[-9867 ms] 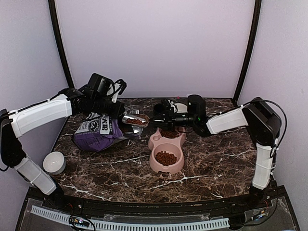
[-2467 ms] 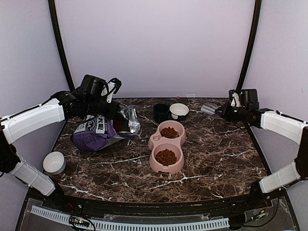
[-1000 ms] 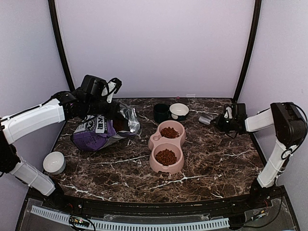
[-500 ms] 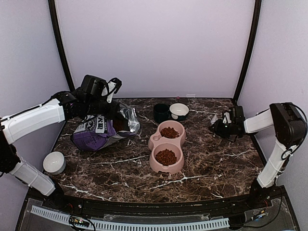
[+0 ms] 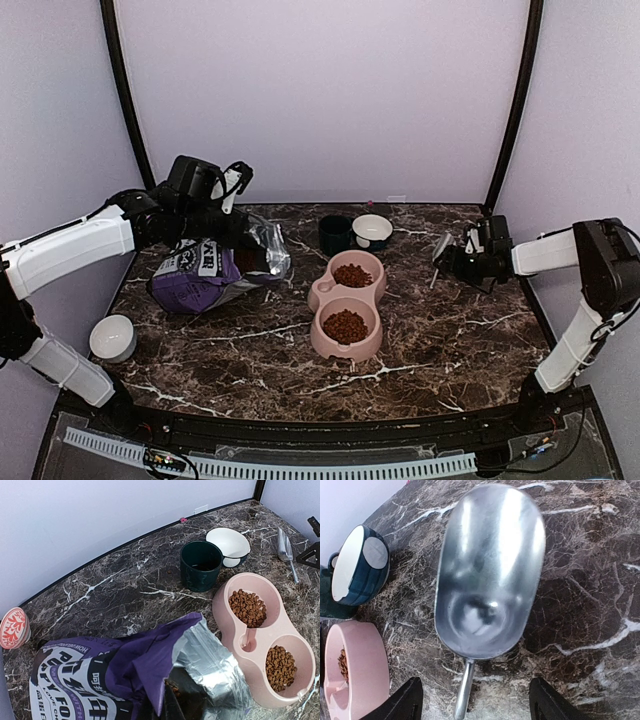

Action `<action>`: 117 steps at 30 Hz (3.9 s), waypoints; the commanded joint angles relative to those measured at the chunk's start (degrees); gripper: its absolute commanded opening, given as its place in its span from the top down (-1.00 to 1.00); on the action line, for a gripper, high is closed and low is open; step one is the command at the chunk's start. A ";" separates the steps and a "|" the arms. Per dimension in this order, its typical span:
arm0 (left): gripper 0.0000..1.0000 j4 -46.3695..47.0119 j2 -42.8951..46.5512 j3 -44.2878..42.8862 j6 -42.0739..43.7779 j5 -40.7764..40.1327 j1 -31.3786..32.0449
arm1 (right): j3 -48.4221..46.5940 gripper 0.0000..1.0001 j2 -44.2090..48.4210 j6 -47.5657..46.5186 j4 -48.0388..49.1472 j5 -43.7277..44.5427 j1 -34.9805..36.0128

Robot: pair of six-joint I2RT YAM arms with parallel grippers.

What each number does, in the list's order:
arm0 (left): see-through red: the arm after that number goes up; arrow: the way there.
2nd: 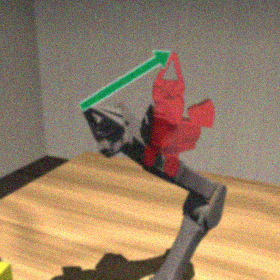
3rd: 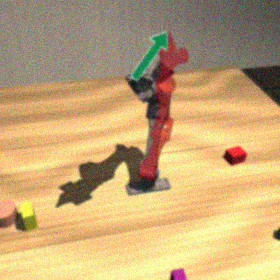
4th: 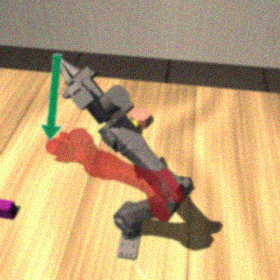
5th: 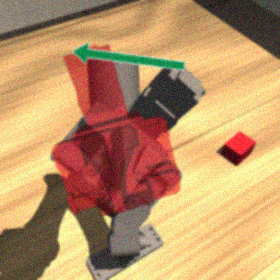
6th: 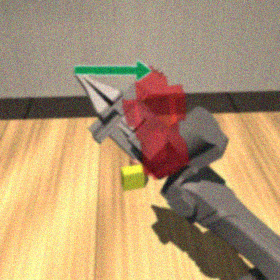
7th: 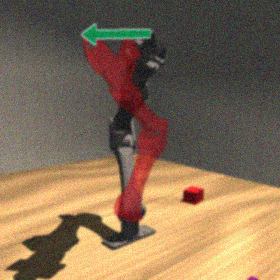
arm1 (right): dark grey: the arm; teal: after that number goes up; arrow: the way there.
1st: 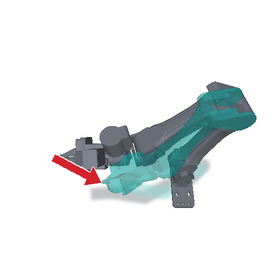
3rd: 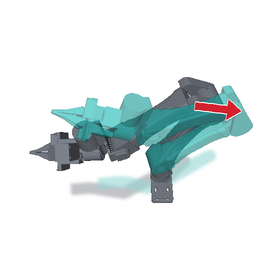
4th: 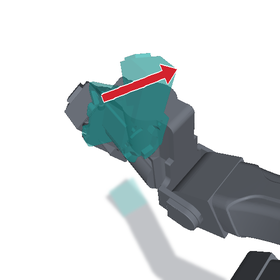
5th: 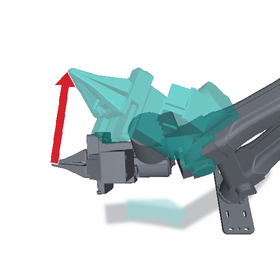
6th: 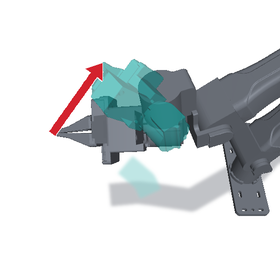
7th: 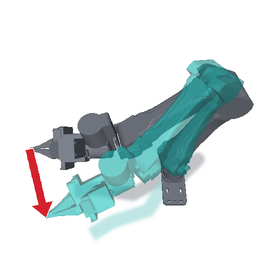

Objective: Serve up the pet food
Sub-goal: Place the spatula at the corner of the board, then adjust the pet food bag at the center of the board.

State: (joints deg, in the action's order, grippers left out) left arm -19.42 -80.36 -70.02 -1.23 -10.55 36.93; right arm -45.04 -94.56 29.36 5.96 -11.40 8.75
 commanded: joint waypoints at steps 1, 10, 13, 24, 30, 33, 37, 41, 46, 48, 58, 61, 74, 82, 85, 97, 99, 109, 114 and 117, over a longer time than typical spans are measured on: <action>1.00 4.49 3.80 -0.29 0.88 -1.70 -0.01 | -1.39 -0.51 2.82 -1.92 -2.52 2.81 0.48; 1.00 4.63 3.94 -0.21 0.97 -1.66 -0.01 | -4.89 -0.99 8.01 -4.54 -8.32 6.96 1.33; 1.00 4.51 3.81 -0.35 1.05 -1.83 -0.01 | -6.00 -0.99 8.96 -4.91 -9.57 7.73 1.81; 1.00 3.50 4.01 -1.38 0.68 0.53 -0.01 | -10.19 -0.99 12.37 -4.84 -12.71 9.63 5.26; 1.00 3.89 4.92 -1.87 0.32 7.88 -0.01 | -15.07 -0.99 12.07 -6.70 -12.35 2.52 10.36; 1.00 4.05 5.12 -1.88 0.05 9.91 -0.01 | -19.51 -0.99 9.60 -9.00 -14.28 1.47 15.30; 1.00 4.17 5.30 -1.96 0.00 11.97 -0.01 | -24.71 -0.94 5.55 -9.64 -14.16 -0.71 21.70; 1.00 4.24 5.15 -1.95 -0.08 15.25 0.03 | -28.95 -0.76 0.58 -8.83 -11.52 -6.19 28.23; 1.00 3.88 4.27 -2.27 0.14 19.44 0.23 | -34.58 -0.64 -7.14 -7.04 -8.51 -11.44 34.69; 1.00 3.61 4.00 -2.47 0.33 20.24 0.39 | -36.03 -0.56 -9.97 -5.02 -6.71 -12.47 35.91; 1.00 3.08 3.61 -2.47 1.00 21.09 1.71 | -40.57 -0.09 -18.82 1.24 -1.53 -15.11 37.91; 1.00 2.90 3.54 -2.58 1.22 21.09 1.90 | -41.45 0.07 -20.34 1.88 -0.82 -15.38 38.09; 0.98 2.20 4.09 -3.15 2.25 17.60 3.12 | -44.69 1.00 -20.92 2.78 -1.38 -16.44 38.47; 0.04 0.23 7.28 -5.15 4.60 17.22 4.27 | -48.62 1.00 -18.10 3.10 -4.10 -16.75 38.46; -0.33 -0.82 9.38 -4.96 5.83 17.31 4.32 | -50.36 1.00 -17.66 3.91 -4.91 -17.06 38.44; -0.45 -2.07 23.04 3.21 15.08 11.77 4.44 | -61.17 1.00 -18.02 6.40 -11.69 -15.77 38.55; -0.44 -3.14 25.09 3.81 15.78 11.05 4.44 | -62.74 1.00 -18.02 5.88 -12.89 -15.42 38.51; -0.35 -8.22 34.53 8.65 23.40 11.23 4.39 | -69.65 1.00 -18.62 2.82 -19.95 -13.00 38.44; -0.35 -5.43 40.09 14.58 27.31 10.57 4.42 | -73.06 1.00 -18.96 1.39 -21.25 -12.27 38.44; -0.33 -1.40 42.88 19.43 29.66 9.57 4.46 | -75.18 1.00 -19.62 0.33 -22.41 -11.90 38.50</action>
State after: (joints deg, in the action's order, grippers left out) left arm -25.26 -40.14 -55.37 23.59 0.05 41.17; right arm -113.16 -116.27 32.27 -24.69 -23.00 47.33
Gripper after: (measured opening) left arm 0.672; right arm 0.006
